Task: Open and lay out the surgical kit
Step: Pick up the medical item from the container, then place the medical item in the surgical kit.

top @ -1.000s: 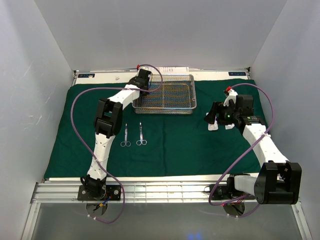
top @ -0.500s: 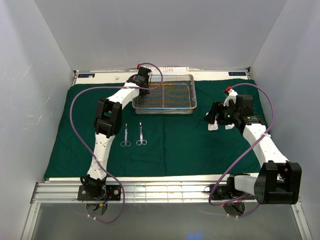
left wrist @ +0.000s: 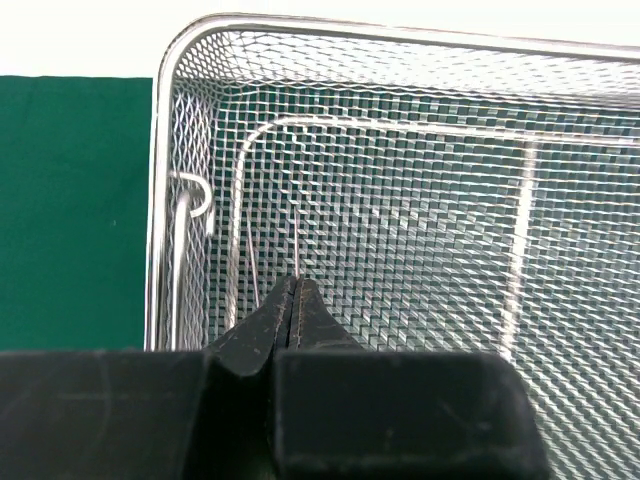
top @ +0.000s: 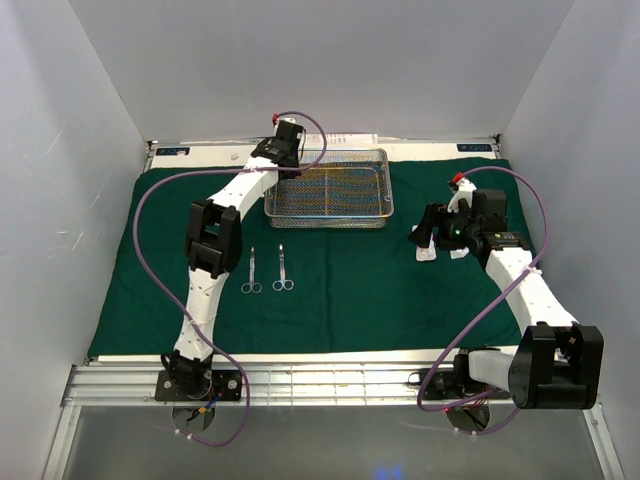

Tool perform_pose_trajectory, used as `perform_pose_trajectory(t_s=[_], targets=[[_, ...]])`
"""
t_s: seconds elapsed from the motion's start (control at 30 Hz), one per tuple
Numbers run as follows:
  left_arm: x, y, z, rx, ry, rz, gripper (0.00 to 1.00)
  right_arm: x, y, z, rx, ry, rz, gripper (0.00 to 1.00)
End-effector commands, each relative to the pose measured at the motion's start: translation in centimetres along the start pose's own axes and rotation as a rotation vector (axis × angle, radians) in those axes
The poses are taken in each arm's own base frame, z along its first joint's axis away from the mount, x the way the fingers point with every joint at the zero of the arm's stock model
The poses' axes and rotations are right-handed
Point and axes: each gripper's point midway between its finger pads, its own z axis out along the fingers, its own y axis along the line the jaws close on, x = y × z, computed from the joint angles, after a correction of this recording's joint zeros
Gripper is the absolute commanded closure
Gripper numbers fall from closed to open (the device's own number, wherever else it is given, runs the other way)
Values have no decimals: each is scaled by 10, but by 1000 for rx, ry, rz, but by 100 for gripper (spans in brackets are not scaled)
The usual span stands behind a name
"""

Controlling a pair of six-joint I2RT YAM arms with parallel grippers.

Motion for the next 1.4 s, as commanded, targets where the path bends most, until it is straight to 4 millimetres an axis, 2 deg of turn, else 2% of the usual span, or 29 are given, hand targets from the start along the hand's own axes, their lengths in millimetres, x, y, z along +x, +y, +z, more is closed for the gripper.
perform_pose_trajectory(t_s=[0.0,0.2,0.4,0.43,0.63,0.7,0.77,0.8,0.93,1.13,1.27,1.37], targets=[[-70,-16,-86,46,-153,-91,100,-27,6,-15,21,-76,-37,22],[-53,-38,-127,66,-129,-120,100,-39,6,-33,80,-110,-13,20],[-2,-66,-158,115,-54,-145,100,-43,7,-58,143,-176,14,12],[9,-77,-165,129,-43,-136,100,-45,8,-64,151,-193,11,10],[70,-109,-186,164,41,-142,100,-31,6,-73,200,-183,36,2],[91,-117,-190,157,64,-141,100,-24,8,-76,221,-172,32,1],[103,-119,-190,143,78,-139,100,-21,12,-78,231,-165,26,5],[116,-118,-188,133,102,-136,100,-23,15,-82,231,-176,28,7],[142,-122,-193,120,129,-168,100,-11,20,-88,227,-169,40,10],[170,-140,-194,131,135,-189,100,6,26,-97,230,-155,18,10],[190,-137,-180,121,127,-162,100,11,33,-101,201,-149,10,10],[193,-140,-174,139,103,-136,100,16,35,-103,192,-145,4,10]])
